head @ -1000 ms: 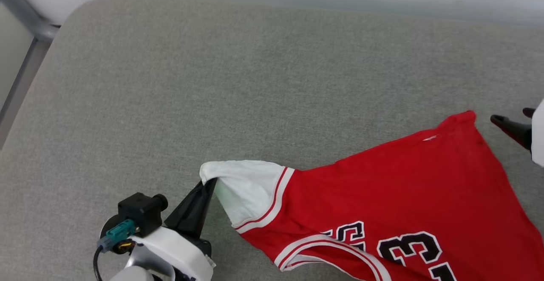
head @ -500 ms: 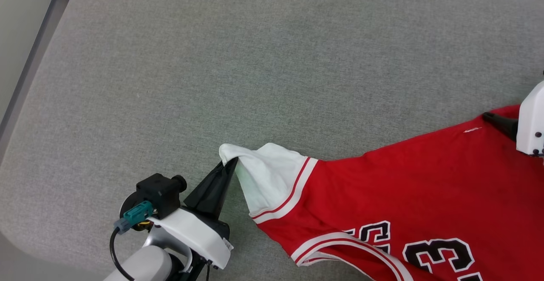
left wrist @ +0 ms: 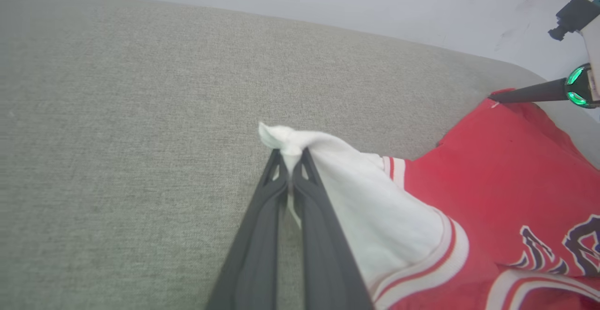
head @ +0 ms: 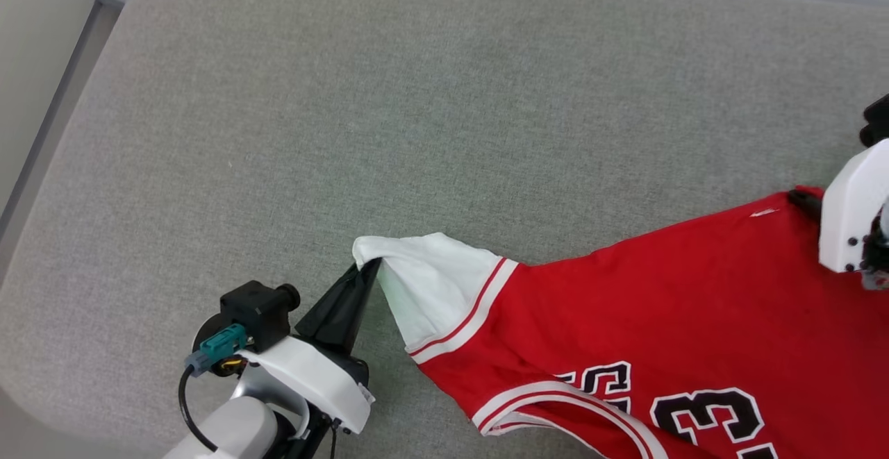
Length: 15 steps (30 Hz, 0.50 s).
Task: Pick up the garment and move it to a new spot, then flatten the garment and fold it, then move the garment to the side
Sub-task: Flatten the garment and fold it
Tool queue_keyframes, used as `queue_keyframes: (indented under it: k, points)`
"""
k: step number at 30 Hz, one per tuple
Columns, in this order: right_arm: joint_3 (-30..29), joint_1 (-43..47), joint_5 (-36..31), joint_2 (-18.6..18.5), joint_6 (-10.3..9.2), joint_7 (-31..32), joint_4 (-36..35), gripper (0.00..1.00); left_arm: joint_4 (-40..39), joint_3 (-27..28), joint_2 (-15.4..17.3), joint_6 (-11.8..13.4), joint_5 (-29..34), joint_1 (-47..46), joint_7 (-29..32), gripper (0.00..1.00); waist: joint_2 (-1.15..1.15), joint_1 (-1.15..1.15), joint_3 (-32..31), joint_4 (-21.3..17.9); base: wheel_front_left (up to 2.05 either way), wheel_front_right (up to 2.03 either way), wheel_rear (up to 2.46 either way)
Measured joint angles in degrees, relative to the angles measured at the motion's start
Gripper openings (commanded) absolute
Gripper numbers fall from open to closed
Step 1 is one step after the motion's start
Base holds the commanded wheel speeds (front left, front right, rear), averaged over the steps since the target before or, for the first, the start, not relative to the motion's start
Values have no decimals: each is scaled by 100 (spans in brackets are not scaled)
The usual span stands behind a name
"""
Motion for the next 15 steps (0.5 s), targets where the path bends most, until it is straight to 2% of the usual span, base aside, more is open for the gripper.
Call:
queue_keyframes:
  k: [8, 15]
  points:
    - [591, 75, 360, -246, 1, -1061, -408, 0, -21, 181, 222, 23, -2, 22, -18, 0, 0, 0, -567, -246, 0, 0, 0]
    - [625, 137, 547, -349, 1, -1873, -855, 0, -309, 461, 548, 148, 48, -246, 64, 0, 0, -1, -1055, -610, 0, 0, 0]
